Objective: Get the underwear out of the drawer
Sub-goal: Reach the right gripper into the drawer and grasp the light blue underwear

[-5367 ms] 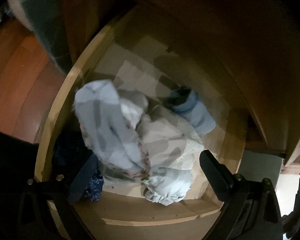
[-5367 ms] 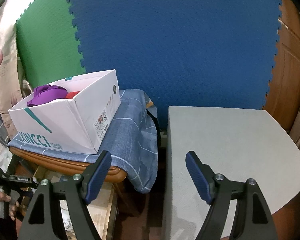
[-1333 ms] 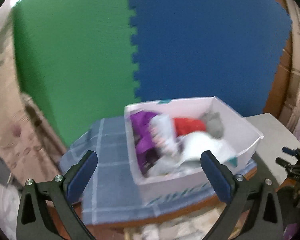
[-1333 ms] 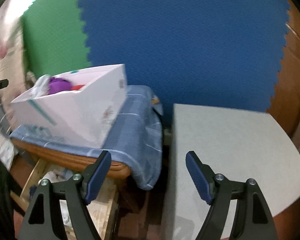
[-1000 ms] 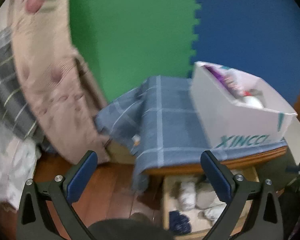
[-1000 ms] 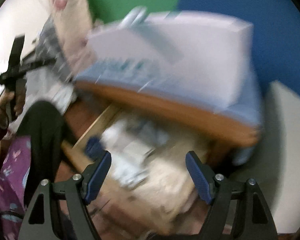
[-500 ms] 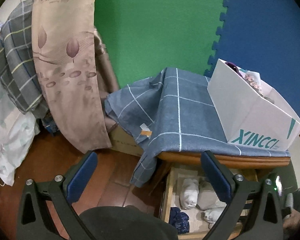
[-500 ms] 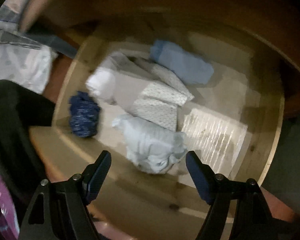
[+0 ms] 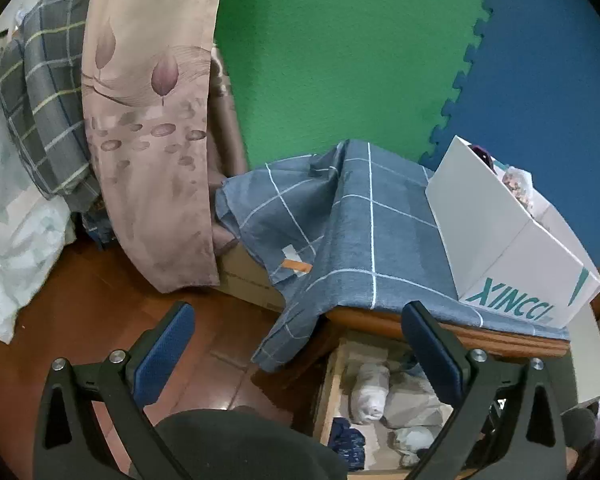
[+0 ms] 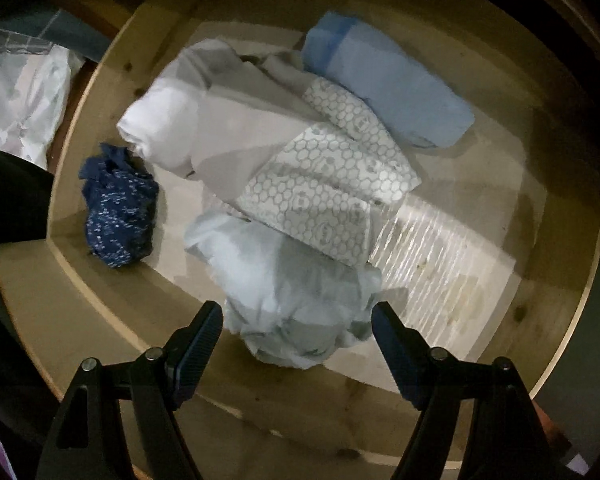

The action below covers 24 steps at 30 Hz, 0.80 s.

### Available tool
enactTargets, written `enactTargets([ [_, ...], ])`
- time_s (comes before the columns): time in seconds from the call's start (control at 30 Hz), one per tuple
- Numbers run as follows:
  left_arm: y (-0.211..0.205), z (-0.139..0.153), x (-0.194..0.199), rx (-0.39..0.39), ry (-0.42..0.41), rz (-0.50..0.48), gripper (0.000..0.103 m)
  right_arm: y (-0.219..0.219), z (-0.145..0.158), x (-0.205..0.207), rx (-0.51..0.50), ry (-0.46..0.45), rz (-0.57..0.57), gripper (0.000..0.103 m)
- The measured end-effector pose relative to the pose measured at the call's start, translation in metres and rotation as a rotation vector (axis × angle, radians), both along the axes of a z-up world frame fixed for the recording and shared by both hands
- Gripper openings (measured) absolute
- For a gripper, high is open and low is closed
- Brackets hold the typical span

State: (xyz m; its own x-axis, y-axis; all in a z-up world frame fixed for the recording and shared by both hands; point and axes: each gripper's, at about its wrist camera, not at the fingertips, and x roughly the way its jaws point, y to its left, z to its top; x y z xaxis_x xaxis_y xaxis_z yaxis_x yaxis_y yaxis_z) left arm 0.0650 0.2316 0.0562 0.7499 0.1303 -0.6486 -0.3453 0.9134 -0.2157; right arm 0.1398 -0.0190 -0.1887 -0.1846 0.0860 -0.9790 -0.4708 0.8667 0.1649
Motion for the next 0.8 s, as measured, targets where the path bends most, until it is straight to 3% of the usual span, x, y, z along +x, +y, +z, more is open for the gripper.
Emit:
enactTargets([
  [0.4, -0.011, -0.001, 0.005, 0.071, 0.026, -0.011, 0.102, 0.015, -0.028, 0.006, -0.074, 0.09, 0.069, 0.078],
  [0.43, -0.012, -0.001, 0.005, 0.074, 0.026, -0.01, 0.102, 0.013, -0.033, 0.006, -0.064, 0.114, 0.06, 0.066],
  [0.6, -0.013, -0.001, 0.005, 0.085, 0.029, -0.01, 0.102, 0.011, -0.023, 0.002, -0.028, 0.076, 0.096, 0.045],
  [0.8, -0.013, -0.002, 0.006, 0.084, 0.029, -0.008, 0.102, -0.013, 0.007, -0.012, 0.062, -0.005, 0.044, 0.039],
])
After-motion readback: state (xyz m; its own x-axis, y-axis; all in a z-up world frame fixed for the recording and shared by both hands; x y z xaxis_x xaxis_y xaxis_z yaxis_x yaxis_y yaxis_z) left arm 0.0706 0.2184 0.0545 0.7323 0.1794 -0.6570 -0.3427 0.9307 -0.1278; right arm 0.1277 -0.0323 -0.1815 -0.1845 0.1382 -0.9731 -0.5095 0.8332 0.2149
